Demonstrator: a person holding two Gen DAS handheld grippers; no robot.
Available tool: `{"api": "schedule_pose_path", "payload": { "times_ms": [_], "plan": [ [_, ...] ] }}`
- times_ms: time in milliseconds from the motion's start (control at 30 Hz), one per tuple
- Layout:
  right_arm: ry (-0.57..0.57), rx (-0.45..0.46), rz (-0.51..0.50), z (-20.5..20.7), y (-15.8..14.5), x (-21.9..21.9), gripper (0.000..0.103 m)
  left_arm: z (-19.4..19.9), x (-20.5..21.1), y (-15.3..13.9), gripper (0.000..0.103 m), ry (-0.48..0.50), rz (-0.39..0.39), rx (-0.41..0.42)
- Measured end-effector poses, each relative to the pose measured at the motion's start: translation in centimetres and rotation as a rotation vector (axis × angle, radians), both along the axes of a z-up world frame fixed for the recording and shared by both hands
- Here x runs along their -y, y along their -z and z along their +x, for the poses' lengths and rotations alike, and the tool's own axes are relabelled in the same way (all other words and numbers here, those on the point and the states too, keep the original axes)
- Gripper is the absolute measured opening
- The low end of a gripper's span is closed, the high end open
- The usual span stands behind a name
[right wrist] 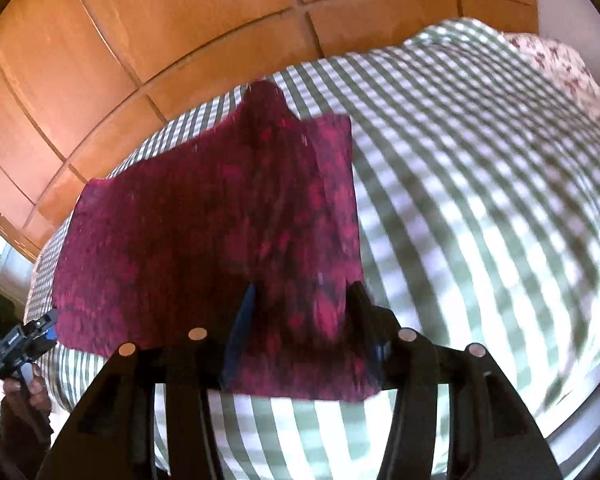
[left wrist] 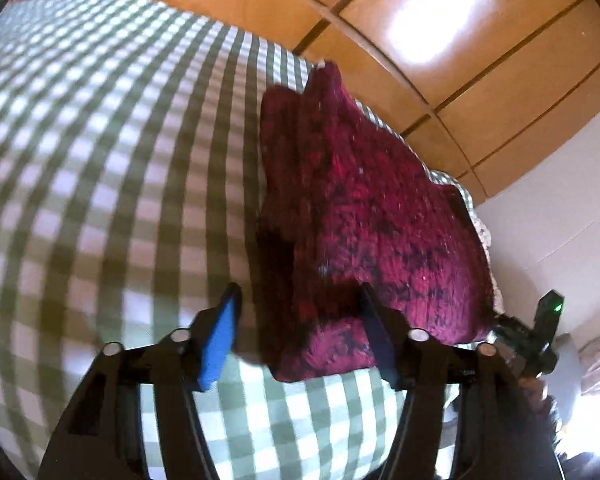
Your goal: Fold small clothes
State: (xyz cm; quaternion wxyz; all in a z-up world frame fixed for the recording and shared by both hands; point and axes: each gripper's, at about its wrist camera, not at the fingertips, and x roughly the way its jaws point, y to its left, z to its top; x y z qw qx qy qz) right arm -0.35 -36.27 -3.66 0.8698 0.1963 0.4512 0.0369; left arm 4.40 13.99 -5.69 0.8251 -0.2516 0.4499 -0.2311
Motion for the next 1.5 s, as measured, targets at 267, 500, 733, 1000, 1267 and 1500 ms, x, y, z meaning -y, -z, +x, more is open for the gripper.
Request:
{"api": "schedule_pose_path", "payload": {
  "times_ms": [267, 500, 733, 1000, 1267, 1500],
  "plan": [
    [-0.041, 0.053, 0.009, -1.5, -3.0, -0.5, 0.014, -1.7, 0.7, -2.6, 0.009, 0.067, -0.014, 0.055],
    [-0.103, 0.014, 0.023, -6.4, -3.9, -0.4, 0.014, -7.2, -0.9, -3.3, 0.009, 0.105, -0.022, 0.019],
    [-0.053, 0.015, -0.032, -6.5, -3.9, -0.4, 0.033, -8.1, -1.3, -3.9, 0.028, 0.070, 0.013, 0.029],
    [-0.038, 0.040, -0.127, -2.0, -3.9, -1.9, 0.032, -4.0, 0.3, -3.7, 0.016, 0.075, 0.054, 0.041],
    [0.045, -0.028, -0.174, -1.5, -1.0, 0.3, 0.012, -1.8, 1.4, -3.4, 0.014, 0.035, 0.127, 0.025],
    [0.037, 0.077, -0.156, -0.7, -4.2, 0.0, 0.046, 0.4, -0.7, -7.1, 0.055, -0.012, 0.051, 0.061]
  ]
}}
